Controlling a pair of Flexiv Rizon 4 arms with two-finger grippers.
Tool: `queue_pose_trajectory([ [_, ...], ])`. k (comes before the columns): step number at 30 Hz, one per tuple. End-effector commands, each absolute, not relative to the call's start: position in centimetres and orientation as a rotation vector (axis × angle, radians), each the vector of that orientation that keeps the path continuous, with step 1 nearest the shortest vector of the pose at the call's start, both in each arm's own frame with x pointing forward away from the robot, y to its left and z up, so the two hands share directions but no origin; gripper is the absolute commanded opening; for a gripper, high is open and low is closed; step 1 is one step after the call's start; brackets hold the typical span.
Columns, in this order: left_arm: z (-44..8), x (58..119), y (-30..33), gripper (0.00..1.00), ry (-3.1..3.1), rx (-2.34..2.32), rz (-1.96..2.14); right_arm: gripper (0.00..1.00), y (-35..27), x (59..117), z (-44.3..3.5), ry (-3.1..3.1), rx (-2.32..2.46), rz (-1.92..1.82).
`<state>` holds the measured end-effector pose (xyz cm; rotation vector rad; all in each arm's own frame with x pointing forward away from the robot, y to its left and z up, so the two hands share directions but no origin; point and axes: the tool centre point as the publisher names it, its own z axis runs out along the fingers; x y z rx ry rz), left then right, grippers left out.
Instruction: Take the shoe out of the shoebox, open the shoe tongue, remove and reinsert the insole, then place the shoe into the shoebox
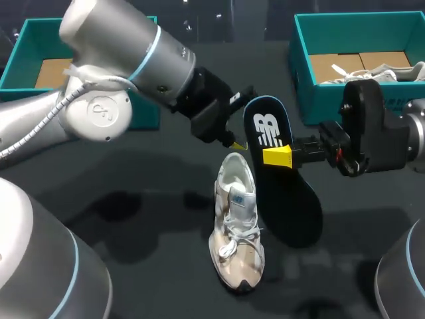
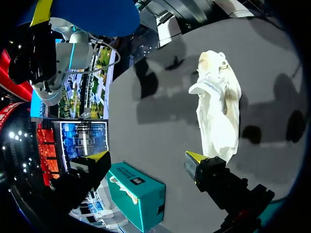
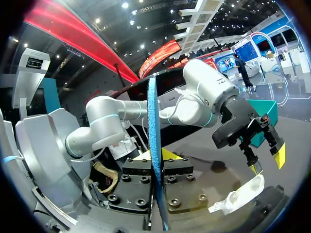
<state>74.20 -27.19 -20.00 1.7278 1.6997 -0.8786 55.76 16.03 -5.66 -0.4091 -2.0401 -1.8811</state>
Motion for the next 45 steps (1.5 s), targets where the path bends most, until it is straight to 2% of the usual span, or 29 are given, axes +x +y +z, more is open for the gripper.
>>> queue_pose_trajectory([
  [1, -19.0, 75.1, -26.8, 1.0, 1.554, 1.586, -1.029, 0.0, 16.2, 55.8, -5.8, -2.04, -0.411, -1.88],
  [15, -12.0, 74.5, -25.8, 1.0, 1.233, 1.368, -1.111, 0.0, 16.2, 55.8, -5.8, -2.04, -0.411, -1.88],
  [30, -11.6, 75.0, -25.4, 1.0, 1.183, 1.299, -1.142, 0.0, 16.2, 55.8, -5.8, -2.04, -0.411, -1.88],
  [45, -11.2, 74.9, -22.5, 1.0, 1.244, 1.259, -1.132, 0.0, 10.0, 66.5, -8.5, -1.722, -0.616, -1.807],
])
